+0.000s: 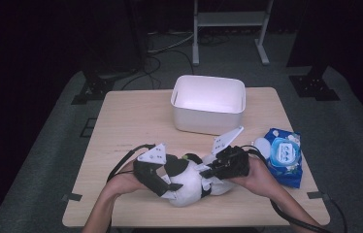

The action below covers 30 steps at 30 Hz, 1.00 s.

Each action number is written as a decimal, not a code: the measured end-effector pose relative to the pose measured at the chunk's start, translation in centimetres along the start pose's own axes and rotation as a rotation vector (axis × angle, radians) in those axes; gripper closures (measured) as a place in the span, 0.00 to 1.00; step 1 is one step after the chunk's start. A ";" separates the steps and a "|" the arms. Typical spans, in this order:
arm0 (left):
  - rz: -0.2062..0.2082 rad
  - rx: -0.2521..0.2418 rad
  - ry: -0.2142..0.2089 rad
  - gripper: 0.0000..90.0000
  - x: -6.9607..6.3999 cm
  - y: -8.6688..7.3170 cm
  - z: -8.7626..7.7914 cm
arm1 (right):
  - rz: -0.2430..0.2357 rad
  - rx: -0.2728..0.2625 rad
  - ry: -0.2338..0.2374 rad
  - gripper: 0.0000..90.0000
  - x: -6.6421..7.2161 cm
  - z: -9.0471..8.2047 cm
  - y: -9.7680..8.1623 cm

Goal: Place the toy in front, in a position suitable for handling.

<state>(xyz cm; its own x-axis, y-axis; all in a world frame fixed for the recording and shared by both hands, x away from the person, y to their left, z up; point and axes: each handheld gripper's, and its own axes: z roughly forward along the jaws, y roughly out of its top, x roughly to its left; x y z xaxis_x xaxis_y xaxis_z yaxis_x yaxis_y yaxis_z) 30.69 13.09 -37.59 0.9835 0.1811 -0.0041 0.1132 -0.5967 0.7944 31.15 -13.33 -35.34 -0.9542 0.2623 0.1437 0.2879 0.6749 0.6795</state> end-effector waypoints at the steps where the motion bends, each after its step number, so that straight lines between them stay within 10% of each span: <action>1: 0.000 -0.002 -0.001 0.10 0.0 0.0 0.0 | -0.006 -0.004 0.004 0.88 0.2 0.1 0.4; 15: -0.006 -0.003 -0.003 0.10 -0.1 -0.2 0.2 | -0.115 0.004 0.063 0.88 1.9 2.6 5.3; 30: -0.007 0.001 0.001 0.10 -0.1 -0.3 0.2 | -0.039 -0.001 -0.003 0.88 -0.9 0.7 3.0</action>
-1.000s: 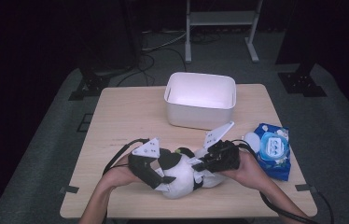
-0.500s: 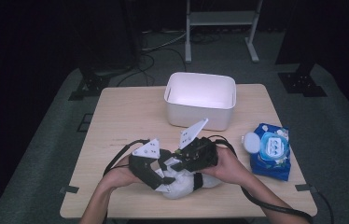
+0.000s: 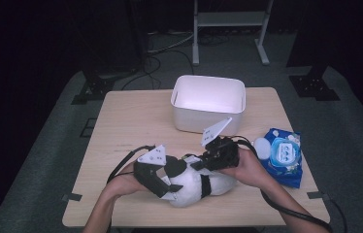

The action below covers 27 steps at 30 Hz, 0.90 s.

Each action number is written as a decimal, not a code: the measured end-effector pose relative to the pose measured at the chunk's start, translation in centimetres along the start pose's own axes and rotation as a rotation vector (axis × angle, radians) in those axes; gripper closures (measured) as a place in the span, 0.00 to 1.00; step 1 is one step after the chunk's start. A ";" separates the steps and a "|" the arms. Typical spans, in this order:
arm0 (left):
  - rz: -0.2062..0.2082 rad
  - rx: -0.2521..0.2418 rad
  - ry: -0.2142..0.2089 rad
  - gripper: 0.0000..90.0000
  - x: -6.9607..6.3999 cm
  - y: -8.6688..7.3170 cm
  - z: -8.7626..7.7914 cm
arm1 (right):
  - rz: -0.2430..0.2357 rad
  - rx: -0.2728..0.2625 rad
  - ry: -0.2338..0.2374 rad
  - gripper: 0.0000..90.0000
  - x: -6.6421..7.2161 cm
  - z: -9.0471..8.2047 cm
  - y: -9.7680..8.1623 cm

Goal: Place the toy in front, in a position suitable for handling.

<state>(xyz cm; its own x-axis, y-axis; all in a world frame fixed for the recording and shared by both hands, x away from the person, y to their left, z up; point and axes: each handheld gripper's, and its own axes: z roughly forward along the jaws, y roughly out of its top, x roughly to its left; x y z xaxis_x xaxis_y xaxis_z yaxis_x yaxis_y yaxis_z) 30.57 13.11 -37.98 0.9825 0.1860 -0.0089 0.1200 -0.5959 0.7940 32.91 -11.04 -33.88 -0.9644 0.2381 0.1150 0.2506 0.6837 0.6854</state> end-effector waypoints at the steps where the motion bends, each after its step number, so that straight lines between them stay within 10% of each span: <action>1: 0.001 0.001 0.000 0.10 0.0 0.0 0.0 | 0.013 0.003 -0.007 0.88 -0.3 -0.1 -0.3; 27: -0.004 -0.013 -0.001 0.10 0.1 -0.2 0.0 | 0.155 -0.010 -0.123 0.87 -3.9 -4.0 -4.9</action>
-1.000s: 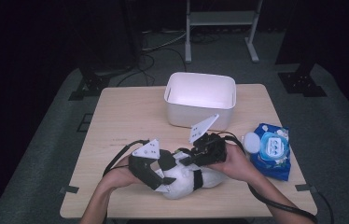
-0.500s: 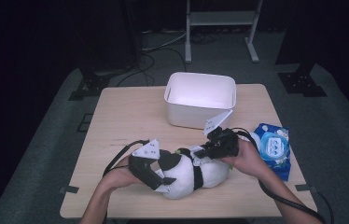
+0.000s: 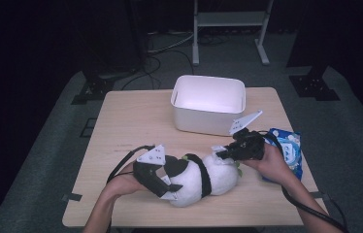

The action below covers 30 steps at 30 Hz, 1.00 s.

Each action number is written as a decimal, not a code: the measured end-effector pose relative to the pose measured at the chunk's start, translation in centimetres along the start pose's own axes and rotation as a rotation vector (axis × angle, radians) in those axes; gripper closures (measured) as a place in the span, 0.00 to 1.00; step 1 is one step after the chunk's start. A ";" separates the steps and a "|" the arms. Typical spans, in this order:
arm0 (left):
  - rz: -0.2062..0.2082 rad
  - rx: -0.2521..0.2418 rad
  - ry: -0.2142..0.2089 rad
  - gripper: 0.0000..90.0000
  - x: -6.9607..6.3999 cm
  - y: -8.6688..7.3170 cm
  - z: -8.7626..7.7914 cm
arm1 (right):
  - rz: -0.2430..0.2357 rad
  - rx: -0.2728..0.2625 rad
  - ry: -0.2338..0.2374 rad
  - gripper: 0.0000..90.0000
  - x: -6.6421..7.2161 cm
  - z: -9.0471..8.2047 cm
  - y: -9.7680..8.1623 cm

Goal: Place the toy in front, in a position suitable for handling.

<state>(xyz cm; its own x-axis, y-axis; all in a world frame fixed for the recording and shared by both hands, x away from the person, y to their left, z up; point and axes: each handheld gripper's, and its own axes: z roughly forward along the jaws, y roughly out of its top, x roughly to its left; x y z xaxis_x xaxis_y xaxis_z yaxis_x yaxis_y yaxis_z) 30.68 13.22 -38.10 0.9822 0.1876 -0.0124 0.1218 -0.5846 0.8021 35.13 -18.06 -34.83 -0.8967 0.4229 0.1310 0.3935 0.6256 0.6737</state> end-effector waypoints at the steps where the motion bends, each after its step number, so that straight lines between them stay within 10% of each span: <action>1: 0.000 -0.001 0.000 0.10 0.0 0.0 0.0 | 0.013 -0.004 0.006 0.87 -0.2 -0.1 -0.3; 30: -0.001 -0.015 0.046 0.11 0.4 0.8 0.0 | 0.015 -0.002 0.034 0.88 1.7 -1.2 -3.3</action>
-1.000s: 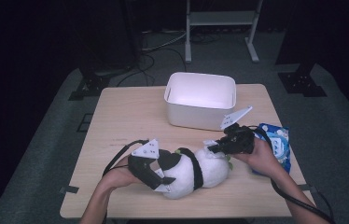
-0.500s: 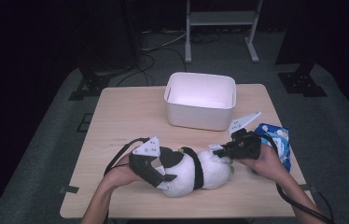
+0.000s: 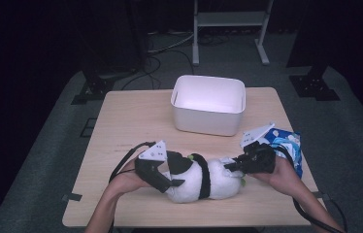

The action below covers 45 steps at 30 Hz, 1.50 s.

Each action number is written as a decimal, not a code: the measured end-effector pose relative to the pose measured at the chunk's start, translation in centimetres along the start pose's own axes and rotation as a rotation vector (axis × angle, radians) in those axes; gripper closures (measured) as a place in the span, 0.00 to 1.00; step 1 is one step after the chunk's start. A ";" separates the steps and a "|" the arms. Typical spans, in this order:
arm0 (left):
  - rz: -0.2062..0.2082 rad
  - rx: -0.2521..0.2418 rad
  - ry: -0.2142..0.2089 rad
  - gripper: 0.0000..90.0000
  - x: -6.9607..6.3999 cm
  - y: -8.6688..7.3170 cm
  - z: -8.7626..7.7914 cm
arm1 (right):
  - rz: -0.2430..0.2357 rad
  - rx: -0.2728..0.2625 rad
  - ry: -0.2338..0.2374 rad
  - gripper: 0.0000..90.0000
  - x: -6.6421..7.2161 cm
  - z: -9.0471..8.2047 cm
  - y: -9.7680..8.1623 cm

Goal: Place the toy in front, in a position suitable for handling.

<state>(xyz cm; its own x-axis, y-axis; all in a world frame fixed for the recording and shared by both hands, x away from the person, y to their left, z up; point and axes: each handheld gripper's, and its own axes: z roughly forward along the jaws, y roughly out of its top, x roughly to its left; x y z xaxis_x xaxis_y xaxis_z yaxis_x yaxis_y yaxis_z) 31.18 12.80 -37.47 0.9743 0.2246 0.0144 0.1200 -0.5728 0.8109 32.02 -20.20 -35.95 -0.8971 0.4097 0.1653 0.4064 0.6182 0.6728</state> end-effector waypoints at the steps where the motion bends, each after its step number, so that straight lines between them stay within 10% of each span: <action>1: -0.006 -0.006 -0.001 0.11 0.0 0.0 0.0 | -0.001 0.002 0.002 0.88 0.1 0.0 -0.1; 17: -0.028 -0.013 -0.026 0.11 0.3 -0.6 0.1 | -0.040 0.028 0.014 0.88 1.1 0.2 1.8; 35: -0.024 -0.013 -0.023 0.11 0.1 -0.7 0.1 | -0.109 0.101 0.047 0.88 1.8 4.7 5.7; 45: -0.016 -0.011 -0.028 0.11 0.0 -0.7 0.2 | -0.134 0.056 0.041 0.88 1.6 5.3 7.1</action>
<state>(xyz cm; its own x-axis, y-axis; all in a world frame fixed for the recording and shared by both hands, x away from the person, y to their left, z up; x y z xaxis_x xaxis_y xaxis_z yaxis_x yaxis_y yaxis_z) 31.17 13.07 -38.18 0.9773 0.2115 -0.0153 0.1341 -0.5605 0.8172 34.41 -11.55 -34.73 -0.9499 0.2937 0.1067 0.2902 0.7028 0.6495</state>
